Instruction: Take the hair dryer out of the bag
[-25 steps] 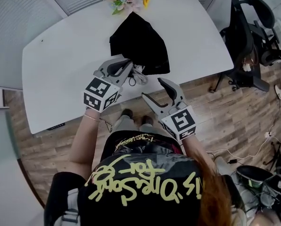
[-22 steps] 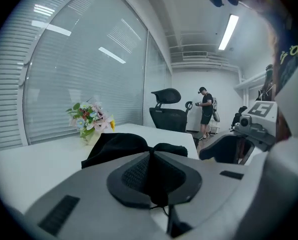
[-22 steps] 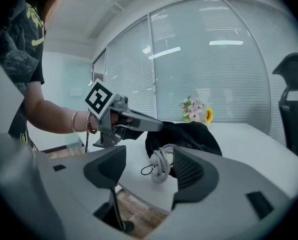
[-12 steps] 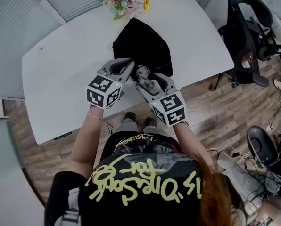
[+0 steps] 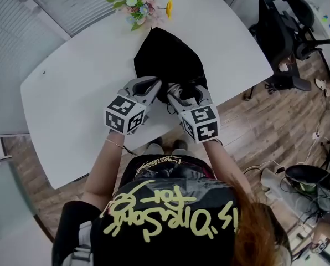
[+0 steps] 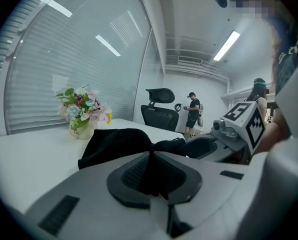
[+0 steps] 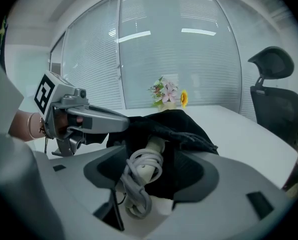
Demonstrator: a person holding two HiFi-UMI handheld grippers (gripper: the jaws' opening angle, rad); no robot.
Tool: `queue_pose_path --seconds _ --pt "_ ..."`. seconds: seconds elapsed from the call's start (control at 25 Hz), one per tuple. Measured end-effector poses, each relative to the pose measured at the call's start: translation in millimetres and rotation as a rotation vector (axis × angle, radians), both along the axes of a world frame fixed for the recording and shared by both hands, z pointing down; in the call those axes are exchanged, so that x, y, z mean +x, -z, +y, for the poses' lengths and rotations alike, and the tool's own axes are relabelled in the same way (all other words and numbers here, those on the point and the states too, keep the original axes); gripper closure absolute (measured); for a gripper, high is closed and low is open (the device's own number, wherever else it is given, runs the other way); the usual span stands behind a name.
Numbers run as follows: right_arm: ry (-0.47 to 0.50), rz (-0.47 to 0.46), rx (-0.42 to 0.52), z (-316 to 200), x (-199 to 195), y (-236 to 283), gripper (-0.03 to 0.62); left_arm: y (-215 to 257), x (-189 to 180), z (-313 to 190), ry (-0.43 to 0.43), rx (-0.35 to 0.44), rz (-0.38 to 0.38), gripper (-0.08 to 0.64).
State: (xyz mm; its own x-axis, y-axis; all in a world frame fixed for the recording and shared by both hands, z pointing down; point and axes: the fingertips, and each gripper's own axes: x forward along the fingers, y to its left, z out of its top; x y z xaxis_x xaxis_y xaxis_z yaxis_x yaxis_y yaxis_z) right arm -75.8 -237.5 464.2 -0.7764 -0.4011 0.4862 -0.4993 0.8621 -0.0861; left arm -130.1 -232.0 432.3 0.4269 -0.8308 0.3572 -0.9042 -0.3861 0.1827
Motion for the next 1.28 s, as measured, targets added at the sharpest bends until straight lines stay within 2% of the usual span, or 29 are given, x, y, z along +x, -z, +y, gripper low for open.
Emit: queue_pose_path --seconds 0.36,0.56,0.72,0.92,1.04,1.2,1.28 --pt "-0.019 0.113 0.026 0 -22 -7 0.307 -4 -1 8 -0.11 0.008 0.057 0.54" --pt "-0.071 0.151 0.032 3 -32 -16 0.307 -7 -3 14 -0.159 0.017 0.081 0.54" --pt "-0.094 0.167 0.045 -1 -34 -20 0.307 -11 -5 20 -0.173 0.009 0.115 0.54" --pt "-0.093 0.193 0.108 -4 -37 -28 0.305 -15 -4 23 -0.193 0.008 0.122 0.54" --pt "-0.087 0.194 0.092 -5 -38 -29 0.304 -16 -6 24 -0.188 0.006 0.132 0.54" --pt "-0.075 0.252 0.22 -6 -37 -25 0.29 -16 -6 24 -0.18 0.006 0.136 0.54" --pt "-0.057 0.286 0.204 -8 -38 -27 0.29 -16 -7 23 -0.177 0.006 0.134 0.54"
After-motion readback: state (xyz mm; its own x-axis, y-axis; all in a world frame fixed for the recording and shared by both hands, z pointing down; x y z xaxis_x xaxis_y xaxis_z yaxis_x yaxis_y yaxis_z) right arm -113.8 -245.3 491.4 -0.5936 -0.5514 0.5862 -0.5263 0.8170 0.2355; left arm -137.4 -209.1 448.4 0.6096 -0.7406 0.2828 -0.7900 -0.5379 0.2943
